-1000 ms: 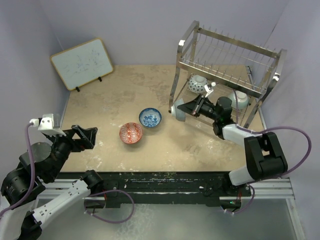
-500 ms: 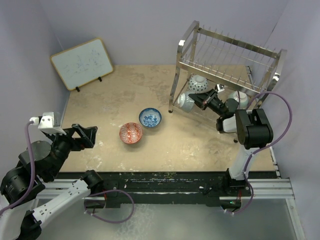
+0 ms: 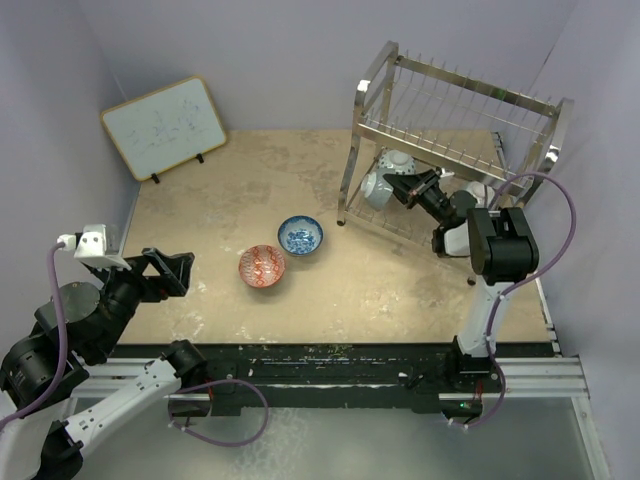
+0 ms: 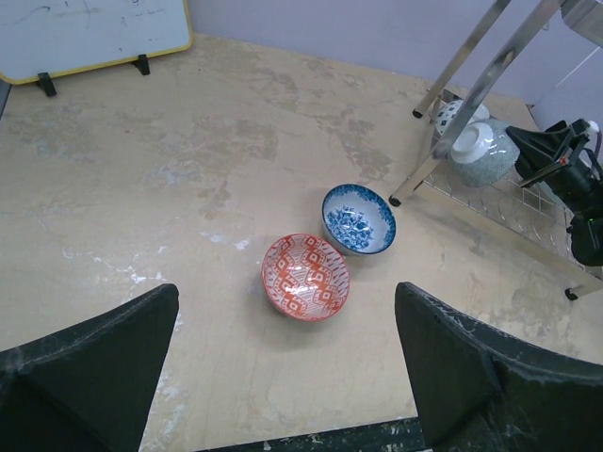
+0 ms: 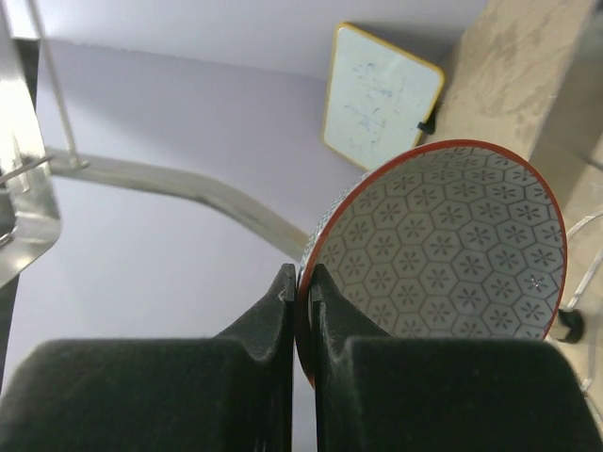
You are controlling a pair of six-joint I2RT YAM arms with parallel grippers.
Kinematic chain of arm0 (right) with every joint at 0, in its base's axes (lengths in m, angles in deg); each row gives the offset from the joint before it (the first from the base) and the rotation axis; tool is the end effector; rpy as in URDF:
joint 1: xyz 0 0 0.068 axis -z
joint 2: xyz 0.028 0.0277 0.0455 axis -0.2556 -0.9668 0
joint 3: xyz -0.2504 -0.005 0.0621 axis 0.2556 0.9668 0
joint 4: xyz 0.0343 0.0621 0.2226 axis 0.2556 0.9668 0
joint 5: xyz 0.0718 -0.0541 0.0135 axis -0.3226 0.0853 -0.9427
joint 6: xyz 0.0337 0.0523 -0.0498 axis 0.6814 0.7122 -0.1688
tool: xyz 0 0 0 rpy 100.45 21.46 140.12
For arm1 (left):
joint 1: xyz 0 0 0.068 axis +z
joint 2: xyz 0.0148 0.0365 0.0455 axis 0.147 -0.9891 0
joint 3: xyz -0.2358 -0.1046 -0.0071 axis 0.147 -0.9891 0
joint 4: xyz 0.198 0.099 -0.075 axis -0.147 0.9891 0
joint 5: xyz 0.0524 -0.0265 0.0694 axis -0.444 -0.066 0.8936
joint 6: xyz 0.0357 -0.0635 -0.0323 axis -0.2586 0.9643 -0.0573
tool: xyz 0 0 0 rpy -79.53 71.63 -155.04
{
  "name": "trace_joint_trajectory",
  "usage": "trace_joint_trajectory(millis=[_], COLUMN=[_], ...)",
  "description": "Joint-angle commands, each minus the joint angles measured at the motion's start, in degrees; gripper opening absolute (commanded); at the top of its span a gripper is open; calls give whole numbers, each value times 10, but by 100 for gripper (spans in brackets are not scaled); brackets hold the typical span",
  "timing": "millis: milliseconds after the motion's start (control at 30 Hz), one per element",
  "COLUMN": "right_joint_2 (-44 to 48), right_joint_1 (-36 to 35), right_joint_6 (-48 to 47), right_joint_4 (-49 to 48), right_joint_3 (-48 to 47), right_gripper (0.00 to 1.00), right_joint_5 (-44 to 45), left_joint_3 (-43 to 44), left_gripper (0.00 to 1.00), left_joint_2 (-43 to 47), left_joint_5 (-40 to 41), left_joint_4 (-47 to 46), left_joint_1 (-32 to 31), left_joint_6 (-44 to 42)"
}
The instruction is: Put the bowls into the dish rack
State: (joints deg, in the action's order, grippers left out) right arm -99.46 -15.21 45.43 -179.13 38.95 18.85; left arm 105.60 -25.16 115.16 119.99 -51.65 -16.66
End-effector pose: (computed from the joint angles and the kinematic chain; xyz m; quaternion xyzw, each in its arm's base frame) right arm 0.3728 0.0473 0.2084 0.2024 0.5674 0.7099 0.3649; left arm 0.0467 0.0067 0.3784 -0.0730 0.7672 -0.1700 0.6141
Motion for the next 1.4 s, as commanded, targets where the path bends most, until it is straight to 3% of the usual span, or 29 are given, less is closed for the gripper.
trace_joint_trajectory(millis=[0, 633, 1367], right_joint_2=[-15, -54, -19], right_joint_1=[2, 6, 61], right_joint_6=[13, -33, -131], right_joint_4=[-167, -125, 9], right_joint_3=[-27, -29, 40], right_gripper=[0, 0, 22], right_joint_5=[43, 63, 66], left_joint_3=[13, 27, 7], left_gripper=[99, 99, 99], left_joint_2=[1, 12, -4], left_joint_5=[-4, 0, -16], left_joint_4=[-10, 13, -14], left_joint_1=[-2, -2, -2], left_joint_6=[-3, -2, -5])
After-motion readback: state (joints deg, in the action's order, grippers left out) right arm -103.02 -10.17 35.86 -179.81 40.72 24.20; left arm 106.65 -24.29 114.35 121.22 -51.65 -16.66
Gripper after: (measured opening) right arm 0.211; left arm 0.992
